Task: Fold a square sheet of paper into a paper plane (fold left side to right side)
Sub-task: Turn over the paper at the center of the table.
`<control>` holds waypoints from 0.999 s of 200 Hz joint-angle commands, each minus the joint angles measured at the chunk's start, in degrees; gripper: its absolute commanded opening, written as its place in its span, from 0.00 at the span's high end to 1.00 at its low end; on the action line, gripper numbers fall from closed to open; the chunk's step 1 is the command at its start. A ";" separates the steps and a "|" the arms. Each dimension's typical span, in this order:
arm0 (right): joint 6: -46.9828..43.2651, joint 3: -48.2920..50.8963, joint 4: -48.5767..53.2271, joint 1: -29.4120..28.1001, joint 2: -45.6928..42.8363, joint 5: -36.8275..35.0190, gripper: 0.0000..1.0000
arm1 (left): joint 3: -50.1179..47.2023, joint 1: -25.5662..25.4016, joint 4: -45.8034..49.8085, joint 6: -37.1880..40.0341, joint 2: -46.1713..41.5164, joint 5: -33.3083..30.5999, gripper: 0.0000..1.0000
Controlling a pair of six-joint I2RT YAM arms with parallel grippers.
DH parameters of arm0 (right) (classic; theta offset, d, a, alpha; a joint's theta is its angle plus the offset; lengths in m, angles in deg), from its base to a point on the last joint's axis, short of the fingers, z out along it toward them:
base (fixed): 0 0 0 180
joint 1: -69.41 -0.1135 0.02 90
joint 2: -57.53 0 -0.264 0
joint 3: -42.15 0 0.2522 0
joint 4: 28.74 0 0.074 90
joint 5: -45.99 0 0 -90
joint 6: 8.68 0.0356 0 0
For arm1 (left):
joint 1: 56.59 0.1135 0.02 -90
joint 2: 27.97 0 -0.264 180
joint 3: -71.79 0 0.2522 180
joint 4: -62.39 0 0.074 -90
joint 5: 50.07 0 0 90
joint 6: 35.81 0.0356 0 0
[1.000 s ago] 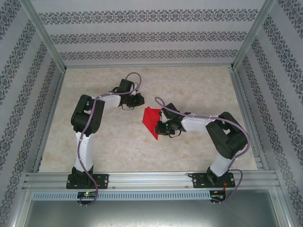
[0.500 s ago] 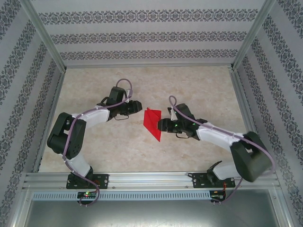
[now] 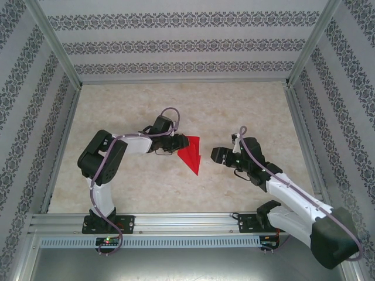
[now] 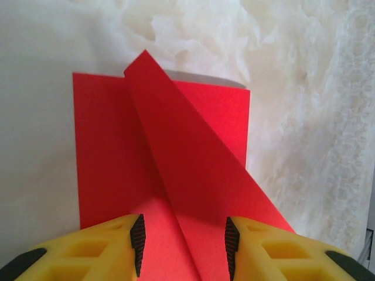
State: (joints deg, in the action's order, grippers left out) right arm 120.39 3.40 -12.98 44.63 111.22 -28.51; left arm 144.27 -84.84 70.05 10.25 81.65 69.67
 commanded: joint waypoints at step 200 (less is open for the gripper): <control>13.13 4.14 -19.12 4.80 3.15 27.71 0.02 | 0.24 -2.69 -5.06 -1.16 -17.45 -5.04 0.90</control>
State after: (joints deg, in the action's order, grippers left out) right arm 127.71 7.16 -19.82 49.79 110.98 -9.56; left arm 147.04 -87.13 69.02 9.81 70.70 67.51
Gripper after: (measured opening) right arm 0.976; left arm 0.106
